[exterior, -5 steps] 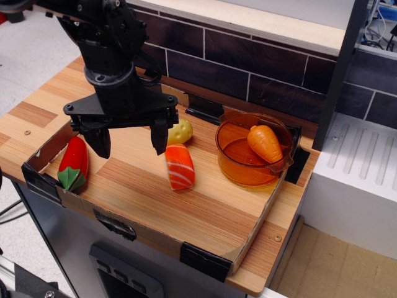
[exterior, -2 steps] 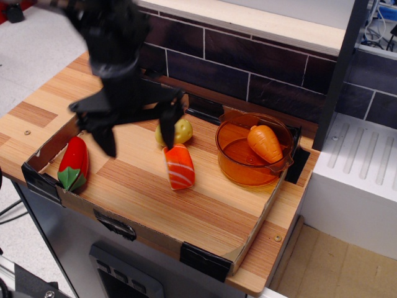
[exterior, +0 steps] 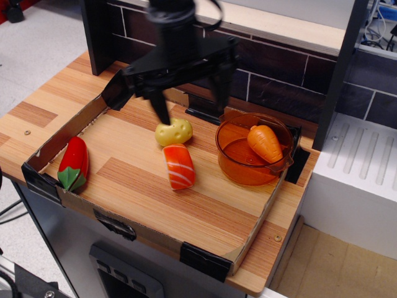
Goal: Take carrot out of pot
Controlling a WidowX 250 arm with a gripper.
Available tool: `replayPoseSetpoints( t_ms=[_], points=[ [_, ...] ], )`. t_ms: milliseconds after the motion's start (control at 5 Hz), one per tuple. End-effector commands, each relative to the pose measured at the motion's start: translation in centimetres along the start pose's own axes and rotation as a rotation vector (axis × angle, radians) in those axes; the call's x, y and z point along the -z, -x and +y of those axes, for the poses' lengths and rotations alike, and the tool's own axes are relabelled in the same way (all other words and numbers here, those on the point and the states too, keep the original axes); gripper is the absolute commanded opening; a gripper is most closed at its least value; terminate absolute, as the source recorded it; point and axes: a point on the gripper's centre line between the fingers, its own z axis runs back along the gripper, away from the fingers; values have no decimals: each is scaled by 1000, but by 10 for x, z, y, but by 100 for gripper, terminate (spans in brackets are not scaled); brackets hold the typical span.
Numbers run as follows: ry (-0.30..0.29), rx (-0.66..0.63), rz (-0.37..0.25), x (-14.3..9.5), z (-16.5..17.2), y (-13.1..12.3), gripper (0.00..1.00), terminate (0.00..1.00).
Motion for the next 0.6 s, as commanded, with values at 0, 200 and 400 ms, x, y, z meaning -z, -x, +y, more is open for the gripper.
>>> replayPoseSetpoints(
  t_ms=[0, 200, 400],
  points=[
    [27, -70, -52, 12, -50, 0, 100, 0],
    [5, -93, -56, 28, -58, 4, 100, 0],
    [-22, -130, -57, 42, -63, 3, 100, 0]
  ],
)
